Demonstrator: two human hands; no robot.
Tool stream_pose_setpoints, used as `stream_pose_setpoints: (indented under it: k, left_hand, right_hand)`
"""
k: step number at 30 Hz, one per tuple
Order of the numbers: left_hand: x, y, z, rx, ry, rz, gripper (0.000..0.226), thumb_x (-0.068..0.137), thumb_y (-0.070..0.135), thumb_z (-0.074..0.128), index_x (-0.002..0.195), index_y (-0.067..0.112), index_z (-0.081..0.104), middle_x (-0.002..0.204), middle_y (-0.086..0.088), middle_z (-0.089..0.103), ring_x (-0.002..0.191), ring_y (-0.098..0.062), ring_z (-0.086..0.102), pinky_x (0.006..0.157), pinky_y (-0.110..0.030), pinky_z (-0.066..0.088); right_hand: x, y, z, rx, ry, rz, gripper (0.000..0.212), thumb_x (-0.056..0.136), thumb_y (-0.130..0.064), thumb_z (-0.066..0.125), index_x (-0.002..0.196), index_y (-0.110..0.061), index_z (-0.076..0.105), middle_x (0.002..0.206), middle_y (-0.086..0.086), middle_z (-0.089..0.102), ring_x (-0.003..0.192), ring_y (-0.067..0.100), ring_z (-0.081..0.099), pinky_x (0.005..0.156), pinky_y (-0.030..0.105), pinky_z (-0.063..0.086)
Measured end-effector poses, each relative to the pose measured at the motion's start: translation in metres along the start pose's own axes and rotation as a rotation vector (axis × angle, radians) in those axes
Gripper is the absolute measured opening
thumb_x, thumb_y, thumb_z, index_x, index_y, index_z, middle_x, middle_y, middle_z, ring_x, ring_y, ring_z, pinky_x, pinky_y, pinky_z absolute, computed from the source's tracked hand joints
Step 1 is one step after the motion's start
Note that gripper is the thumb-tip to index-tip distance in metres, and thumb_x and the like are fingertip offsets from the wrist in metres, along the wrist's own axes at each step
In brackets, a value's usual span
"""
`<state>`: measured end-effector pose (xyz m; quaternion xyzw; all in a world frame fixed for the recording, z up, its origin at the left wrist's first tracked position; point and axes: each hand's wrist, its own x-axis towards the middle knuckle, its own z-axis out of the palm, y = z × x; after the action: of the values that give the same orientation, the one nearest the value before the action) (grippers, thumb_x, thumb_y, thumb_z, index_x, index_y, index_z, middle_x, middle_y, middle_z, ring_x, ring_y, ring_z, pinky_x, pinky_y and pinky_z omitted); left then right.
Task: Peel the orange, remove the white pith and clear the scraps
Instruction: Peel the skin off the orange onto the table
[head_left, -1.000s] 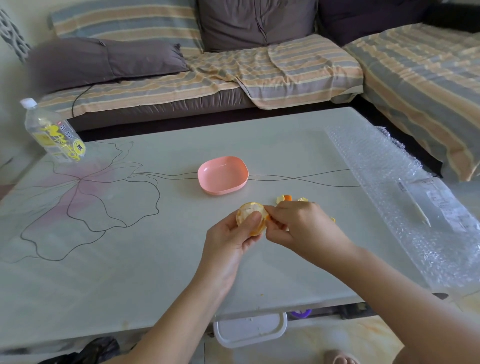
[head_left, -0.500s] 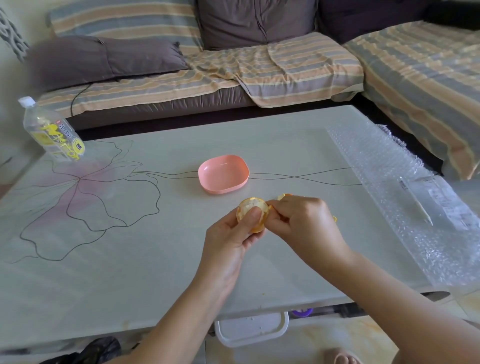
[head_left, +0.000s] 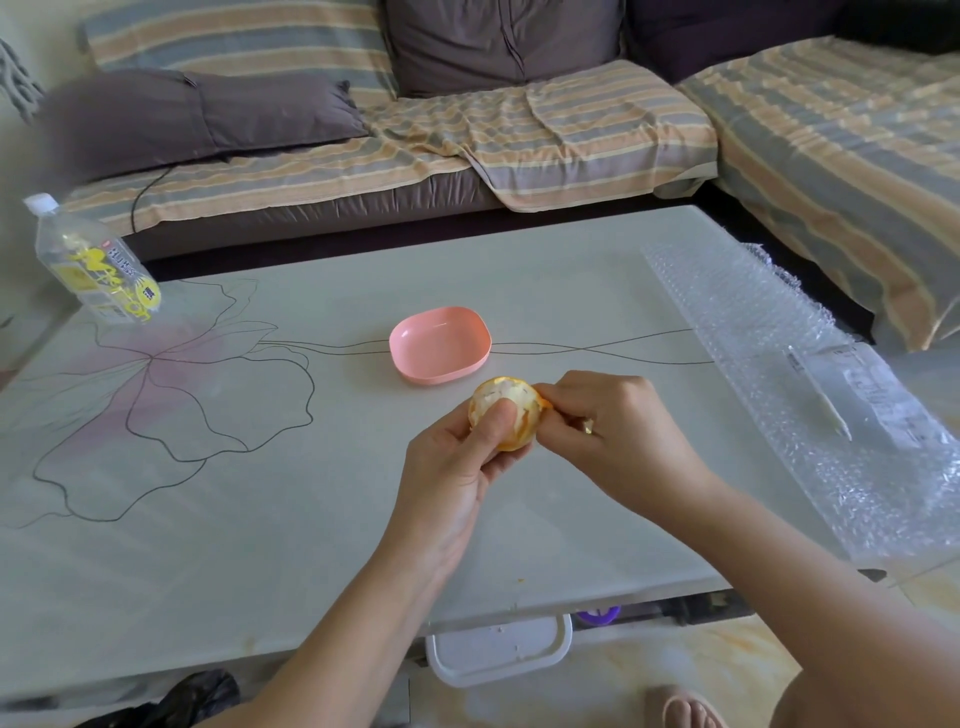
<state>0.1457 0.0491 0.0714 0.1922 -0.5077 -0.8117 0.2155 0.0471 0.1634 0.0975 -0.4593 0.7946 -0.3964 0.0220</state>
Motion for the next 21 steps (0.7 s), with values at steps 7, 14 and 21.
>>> stream_pose_setpoints:
  k: [7,14,21]
  left_hand:
    - [0.002,-0.002,-0.004,-0.008,-0.028,0.03,0.061,0.047,0.055,0.087,0.089,0.012,0.077,0.102,-0.01,0.073,0.097,-0.019,0.069,0.081,-0.027,0.054]
    - [0.003,0.002,-0.013,0.076,-0.06,0.003,0.054,0.054,0.047,0.086,0.093,0.011,0.076,0.105,-0.014,0.071,0.1,-0.024,0.066,0.086,-0.031,0.055]
    - [0.0,-0.003,-0.015,0.157,-0.06,-0.002,0.089,0.042,0.057,0.088,0.116,0.014,0.066,0.111,-0.005,0.071,0.105,-0.019,0.066,0.091,-0.033,0.053]
  right_hand:
    - [0.006,-0.001,0.0,0.093,-0.025,0.091,0.026,0.076,-0.027,0.047,0.072,-0.009,0.065,0.062,0.005,0.046,0.058,0.016,0.037,0.052,0.04,0.036]
    - [0.006,-0.002,-0.005,0.066,-0.112,0.034,0.041,0.076,-0.048,0.041,0.072,-0.013,0.062,0.062,0.0,0.047,0.06,0.015,0.04,0.057,0.041,0.04]
    - [0.004,0.001,-0.012,0.051,-0.198,0.026,0.026,0.081,-0.032,0.05,0.072,-0.012,0.063,0.063,0.005,0.051,0.062,0.021,0.041,0.06,0.044,0.045]
